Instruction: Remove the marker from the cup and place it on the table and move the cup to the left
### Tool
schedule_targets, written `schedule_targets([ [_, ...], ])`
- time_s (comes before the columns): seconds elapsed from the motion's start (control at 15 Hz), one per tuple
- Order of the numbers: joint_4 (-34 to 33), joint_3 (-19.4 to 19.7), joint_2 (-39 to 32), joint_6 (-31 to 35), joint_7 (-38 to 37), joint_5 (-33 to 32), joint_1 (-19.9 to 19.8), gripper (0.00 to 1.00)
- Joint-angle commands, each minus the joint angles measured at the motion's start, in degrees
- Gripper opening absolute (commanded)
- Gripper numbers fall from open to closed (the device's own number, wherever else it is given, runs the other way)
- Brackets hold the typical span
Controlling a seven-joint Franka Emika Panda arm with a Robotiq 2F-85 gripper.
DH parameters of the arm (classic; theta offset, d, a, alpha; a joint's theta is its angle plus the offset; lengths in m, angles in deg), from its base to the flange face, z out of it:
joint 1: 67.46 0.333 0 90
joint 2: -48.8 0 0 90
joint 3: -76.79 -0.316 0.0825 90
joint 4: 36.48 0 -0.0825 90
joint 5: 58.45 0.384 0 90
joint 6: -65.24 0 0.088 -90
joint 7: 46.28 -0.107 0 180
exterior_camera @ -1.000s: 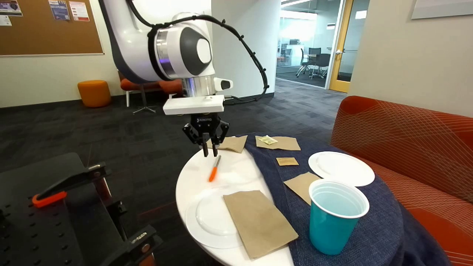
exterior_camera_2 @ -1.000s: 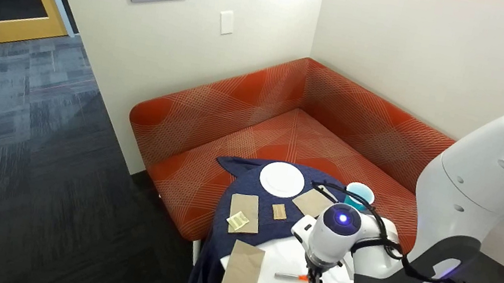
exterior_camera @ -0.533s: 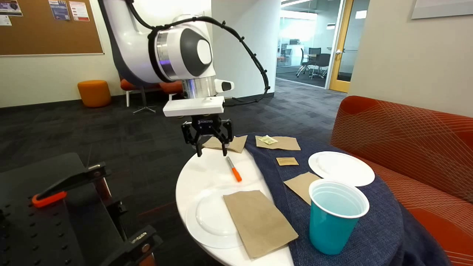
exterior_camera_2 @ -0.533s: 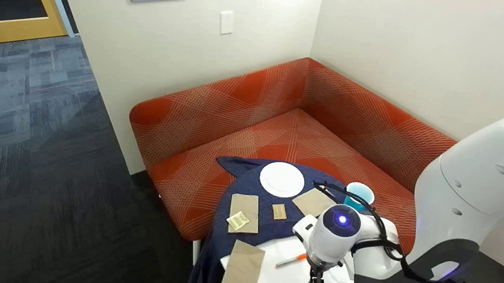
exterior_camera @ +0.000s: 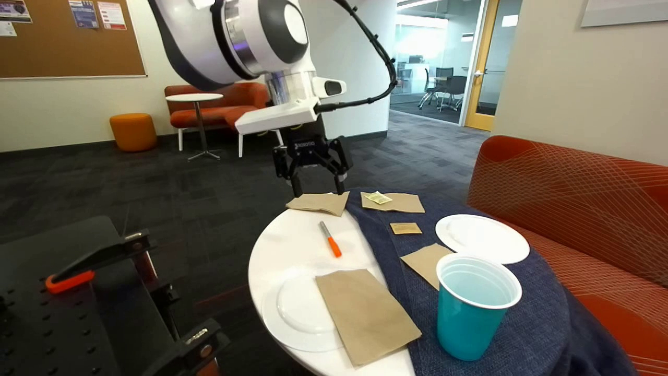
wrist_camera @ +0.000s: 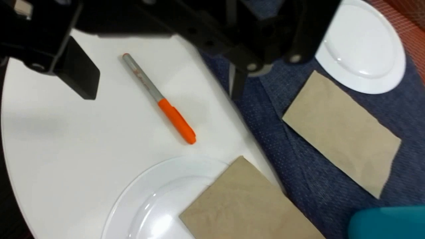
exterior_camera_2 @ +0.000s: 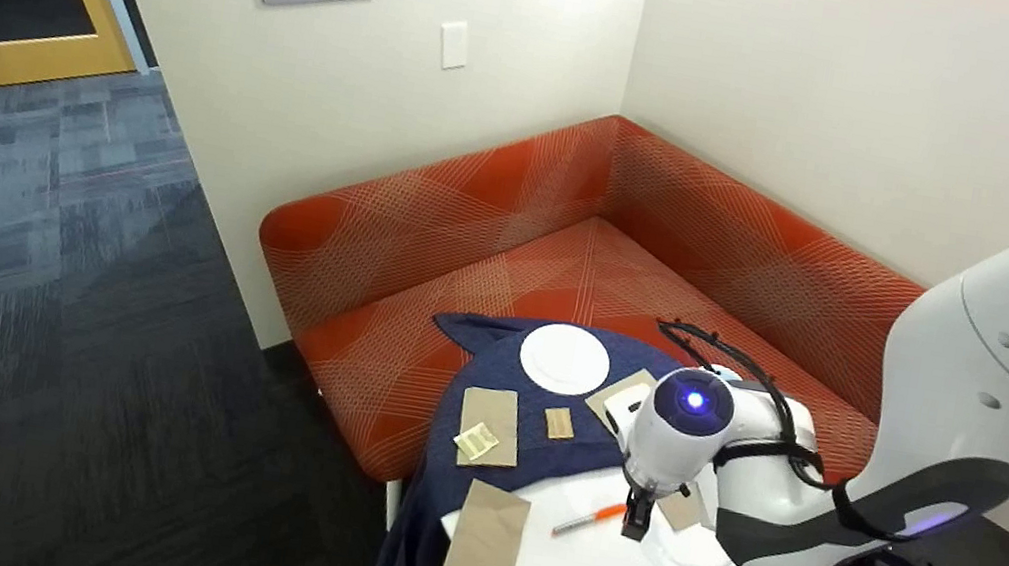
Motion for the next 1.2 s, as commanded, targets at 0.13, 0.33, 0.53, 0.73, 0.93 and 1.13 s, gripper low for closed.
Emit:
schedule_targets([
  [0.13,1.9,1.2,10.7,-12.8,-10.5,-5.8,-0.9,1.00],
  [0.33,0.6,-1.7,13.8,-20.3,-11.5,-6.6,-5.1,1.00],
  [0.53,-0.5,-4.6,15.6,-25.3,-9.2,-5.9,-9.9,1.00],
  [0.73,-1.8,-6.6,16.3,-28.7,-7.0,-5.4,-14.3,1.00],
  [0.93,-3.3,-7.5,16.2,-30.6,-3.5,-4.6,-18.1,1.00],
  [1.13,-4.6,-7.7,16.1,-30.9,3.0,-3.0,-22.0,1.00],
])
